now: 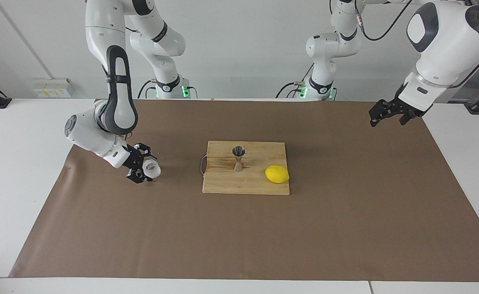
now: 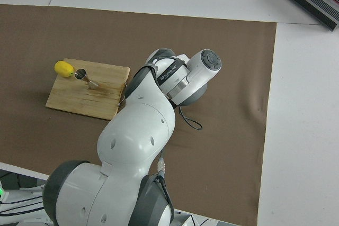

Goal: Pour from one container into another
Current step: 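Grasp the white cup with the right gripper while the left gripper withdraws, then lift the white cup with the right gripper over the metal cup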

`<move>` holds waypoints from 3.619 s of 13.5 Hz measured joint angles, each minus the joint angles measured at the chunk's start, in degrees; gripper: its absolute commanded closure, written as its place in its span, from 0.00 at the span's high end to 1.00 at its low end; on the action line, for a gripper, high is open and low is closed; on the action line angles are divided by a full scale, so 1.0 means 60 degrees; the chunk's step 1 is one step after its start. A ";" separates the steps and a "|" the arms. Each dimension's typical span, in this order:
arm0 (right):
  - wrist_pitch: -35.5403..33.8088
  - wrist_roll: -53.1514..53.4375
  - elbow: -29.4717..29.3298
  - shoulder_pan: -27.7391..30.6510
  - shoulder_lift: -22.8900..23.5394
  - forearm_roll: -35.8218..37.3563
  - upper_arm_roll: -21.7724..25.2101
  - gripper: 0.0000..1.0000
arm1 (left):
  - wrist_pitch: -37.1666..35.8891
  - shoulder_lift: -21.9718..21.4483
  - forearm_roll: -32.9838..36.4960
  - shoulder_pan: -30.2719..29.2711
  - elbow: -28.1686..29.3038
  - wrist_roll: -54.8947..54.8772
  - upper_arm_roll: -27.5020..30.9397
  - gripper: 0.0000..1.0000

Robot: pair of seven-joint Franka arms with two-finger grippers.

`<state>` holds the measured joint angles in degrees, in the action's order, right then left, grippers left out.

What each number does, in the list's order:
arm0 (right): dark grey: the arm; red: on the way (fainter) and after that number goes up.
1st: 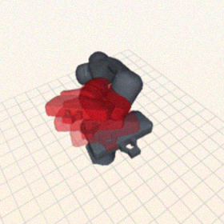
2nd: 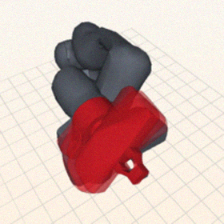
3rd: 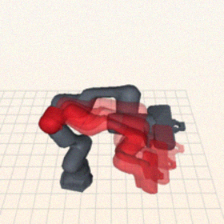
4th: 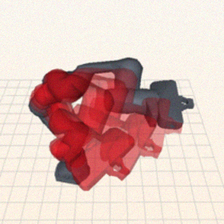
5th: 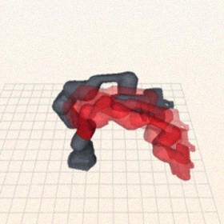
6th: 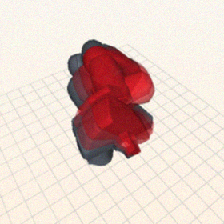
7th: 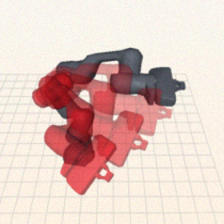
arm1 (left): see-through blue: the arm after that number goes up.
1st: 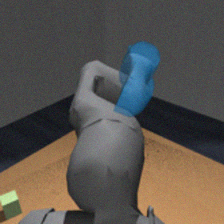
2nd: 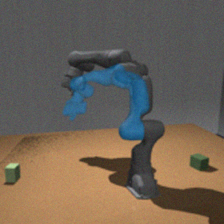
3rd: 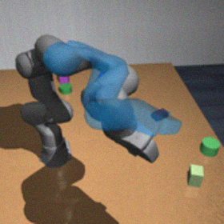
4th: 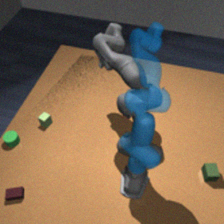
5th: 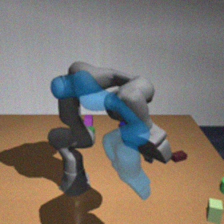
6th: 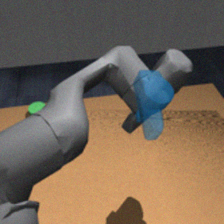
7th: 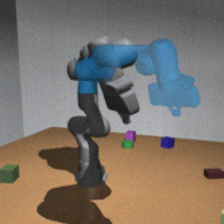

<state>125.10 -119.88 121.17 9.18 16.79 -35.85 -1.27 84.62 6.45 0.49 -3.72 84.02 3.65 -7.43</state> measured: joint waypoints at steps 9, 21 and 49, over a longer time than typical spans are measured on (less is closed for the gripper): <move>0.0094 0.0084 -0.0024 -0.0014 -0.0028 -0.0048 0.0000 0.51 | 0.0230 -0.0006 -0.0055 0.1070 -0.0062 -0.0226 0.0930 1.00; 0.0114 0.1689 -0.0197 -0.0364 -0.0680 -0.0052 -0.0324 0.10 | 0.0511 -0.0795 -0.0317 0.1037 -0.0151 -0.0620 0.1297 1.00; 0.0174 1.1694 -0.2618 -0.4144 -0.0889 0.5251 -0.1776 0.10 | 0.0529 -0.1379 -0.0318 0.1037 0.0788 -0.1514 0.1310 1.00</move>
<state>126.14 -49.72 105.46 -15.69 11.46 -4.34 -11.93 87.79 -1.83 -1.42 2.50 88.75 -5.43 0.42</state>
